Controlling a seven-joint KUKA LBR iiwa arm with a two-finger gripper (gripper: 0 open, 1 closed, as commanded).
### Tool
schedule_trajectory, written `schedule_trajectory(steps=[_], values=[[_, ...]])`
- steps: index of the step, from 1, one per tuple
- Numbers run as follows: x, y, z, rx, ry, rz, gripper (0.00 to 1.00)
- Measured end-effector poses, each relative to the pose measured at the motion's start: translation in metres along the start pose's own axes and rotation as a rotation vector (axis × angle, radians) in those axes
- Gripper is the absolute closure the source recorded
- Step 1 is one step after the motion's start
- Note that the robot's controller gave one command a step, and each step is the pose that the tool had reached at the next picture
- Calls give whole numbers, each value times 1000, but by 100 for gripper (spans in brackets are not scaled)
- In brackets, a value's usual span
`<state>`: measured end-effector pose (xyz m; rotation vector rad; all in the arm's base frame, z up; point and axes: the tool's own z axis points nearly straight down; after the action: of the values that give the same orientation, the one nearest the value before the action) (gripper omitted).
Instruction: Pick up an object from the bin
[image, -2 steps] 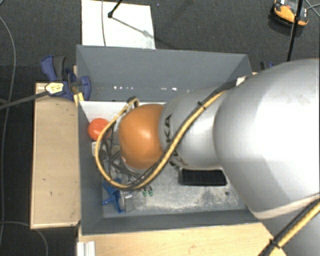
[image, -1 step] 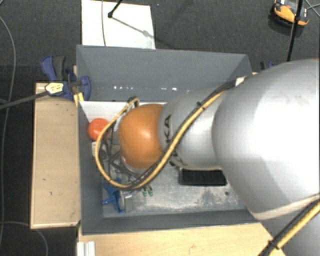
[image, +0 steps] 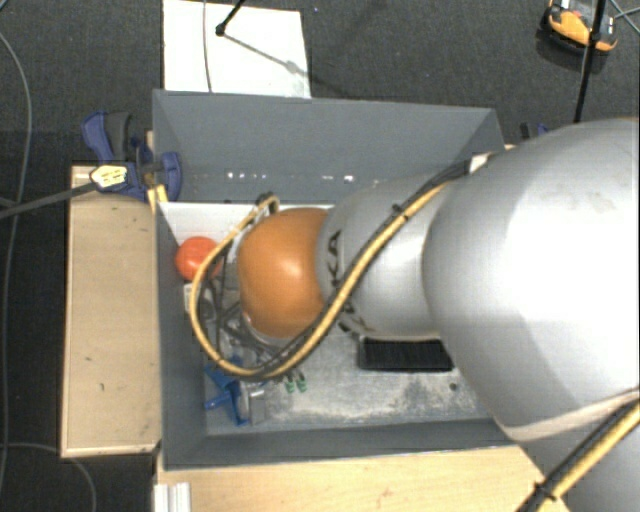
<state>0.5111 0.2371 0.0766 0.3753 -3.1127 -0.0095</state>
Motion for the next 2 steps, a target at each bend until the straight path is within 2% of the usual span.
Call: schedule_trajectory(steps=[2], values=[[0,0,0,0,0,8,100]])
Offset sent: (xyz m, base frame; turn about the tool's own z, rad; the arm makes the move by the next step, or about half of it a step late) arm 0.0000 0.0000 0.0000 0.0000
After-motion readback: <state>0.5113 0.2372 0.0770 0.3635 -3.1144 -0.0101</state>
